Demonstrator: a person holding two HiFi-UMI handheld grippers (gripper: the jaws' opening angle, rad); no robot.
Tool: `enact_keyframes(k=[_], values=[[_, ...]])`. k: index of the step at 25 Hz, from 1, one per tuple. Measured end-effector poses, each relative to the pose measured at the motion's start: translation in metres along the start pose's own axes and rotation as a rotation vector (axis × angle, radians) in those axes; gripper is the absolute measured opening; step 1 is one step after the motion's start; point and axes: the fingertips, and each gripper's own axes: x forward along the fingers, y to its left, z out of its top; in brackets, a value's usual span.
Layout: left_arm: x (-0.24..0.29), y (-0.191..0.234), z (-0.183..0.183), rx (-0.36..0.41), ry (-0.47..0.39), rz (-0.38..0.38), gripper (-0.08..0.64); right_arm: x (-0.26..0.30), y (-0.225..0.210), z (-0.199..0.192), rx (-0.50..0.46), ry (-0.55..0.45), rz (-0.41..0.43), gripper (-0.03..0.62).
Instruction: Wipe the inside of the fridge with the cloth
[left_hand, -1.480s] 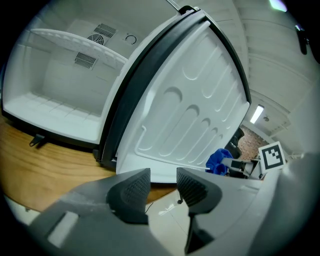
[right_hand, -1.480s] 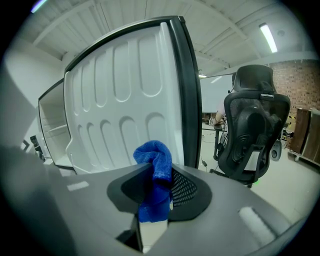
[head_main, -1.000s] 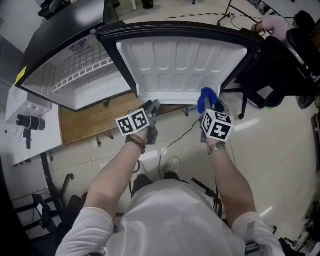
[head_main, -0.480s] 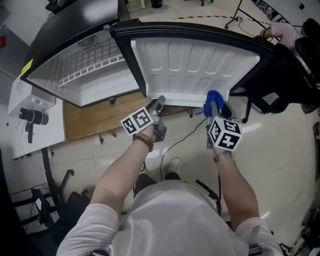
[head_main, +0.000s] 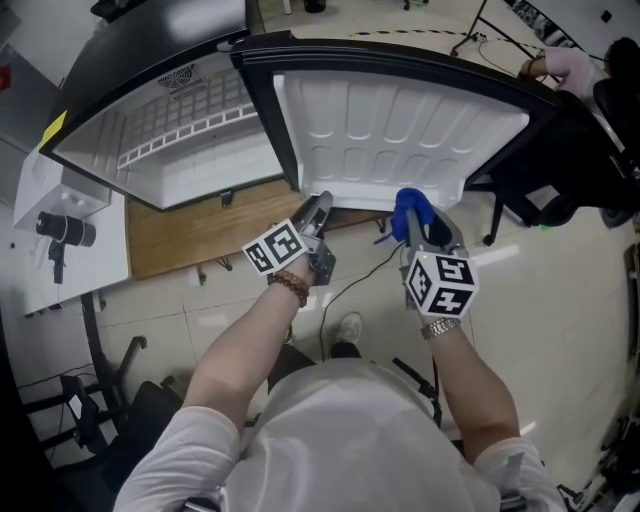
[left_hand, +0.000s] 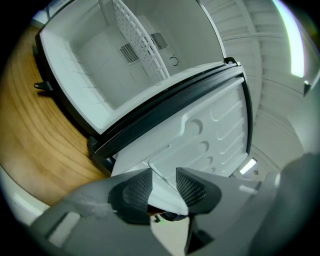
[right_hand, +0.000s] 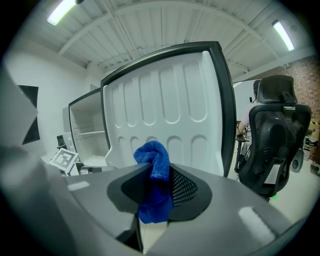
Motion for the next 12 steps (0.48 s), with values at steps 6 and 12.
enact_keyframes(k=[6, 12], values=[[-0.014, -0.005, -0.003, 0.029, 0.033, -0.039, 0.152, -0.001, 0.023, -0.001, -0.010, 0.002, 0.028, 0.094], [-0.028, -0.013, 0.005, 0.012, 0.018, -0.104, 0.110, -0.004, 0.046, 0.003, -0.023, -0.007, 0.052, 0.094]])
